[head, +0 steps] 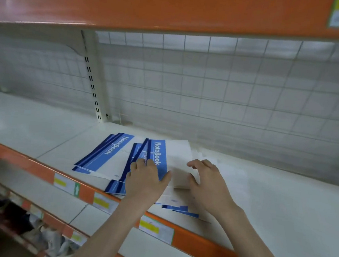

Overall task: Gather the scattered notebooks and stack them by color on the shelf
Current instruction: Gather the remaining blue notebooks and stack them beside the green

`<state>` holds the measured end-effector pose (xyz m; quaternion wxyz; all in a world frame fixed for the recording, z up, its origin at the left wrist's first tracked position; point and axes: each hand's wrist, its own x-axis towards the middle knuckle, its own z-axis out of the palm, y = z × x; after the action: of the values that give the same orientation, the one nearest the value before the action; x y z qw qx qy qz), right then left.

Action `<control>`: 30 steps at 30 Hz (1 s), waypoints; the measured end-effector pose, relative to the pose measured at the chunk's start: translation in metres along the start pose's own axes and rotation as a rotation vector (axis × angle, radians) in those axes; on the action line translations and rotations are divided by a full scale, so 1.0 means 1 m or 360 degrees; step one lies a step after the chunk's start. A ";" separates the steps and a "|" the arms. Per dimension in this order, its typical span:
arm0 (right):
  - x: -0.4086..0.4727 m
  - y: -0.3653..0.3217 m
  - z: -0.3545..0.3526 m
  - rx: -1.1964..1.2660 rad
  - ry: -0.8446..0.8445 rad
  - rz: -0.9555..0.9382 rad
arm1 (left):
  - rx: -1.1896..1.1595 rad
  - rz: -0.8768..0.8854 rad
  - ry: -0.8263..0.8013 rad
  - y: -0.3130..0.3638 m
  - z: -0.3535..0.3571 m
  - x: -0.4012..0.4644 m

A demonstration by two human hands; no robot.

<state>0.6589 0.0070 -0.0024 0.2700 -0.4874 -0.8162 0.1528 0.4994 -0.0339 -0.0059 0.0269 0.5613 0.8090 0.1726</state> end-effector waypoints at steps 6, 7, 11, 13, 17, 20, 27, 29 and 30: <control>0.022 -0.007 0.020 0.0070 0.0022 -0.0161 | 0.0112 -0.0109 -0.0168 -0.002 0.007 0.019; 0.024 -0.006 0.022 0.0080 0.0027 -0.0201 | 0.0028 -0.0121 -0.0181 -0.002 0.009 0.021; 0.027 0.000 0.027 0.0052 0.0083 -0.0319 | -0.0393 -0.0117 -0.0183 -0.002 0.013 0.026; 0.028 0.003 0.026 0.0060 0.0112 -0.0348 | -0.0469 -0.0102 -0.0158 -0.001 0.013 0.028; 0.028 0.007 0.026 0.0043 0.0077 -0.0370 | -0.0543 -0.0101 0.0002 -0.003 0.008 0.035; 0.029 0.007 0.028 0.0022 0.0056 -0.0386 | -0.0412 -0.0078 0.0068 -0.004 0.007 0.037; 0.028 0.004 0.031 -0.0042 -0.0162 -0.0426 | -0.0375 0.0074 0.0214 0.001 0.004 0.033; 0.027 0.003 0.031 0.0002 -0.0244 -0.0426 | -0.0972 0.0073 0.0121 0.005 0.001 0.033; 0.027 0.003 0.031 0.0047 -0.0239 -0.0422 | -0.1267 0.0060 0.0048 0.006 -0.001 0.032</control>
<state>0.6327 0.0321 -0.0211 0.2333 -0.3585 -0.8889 0.1638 0.4931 -0.0029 0.0018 0.2272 0.5191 0.6689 0.4812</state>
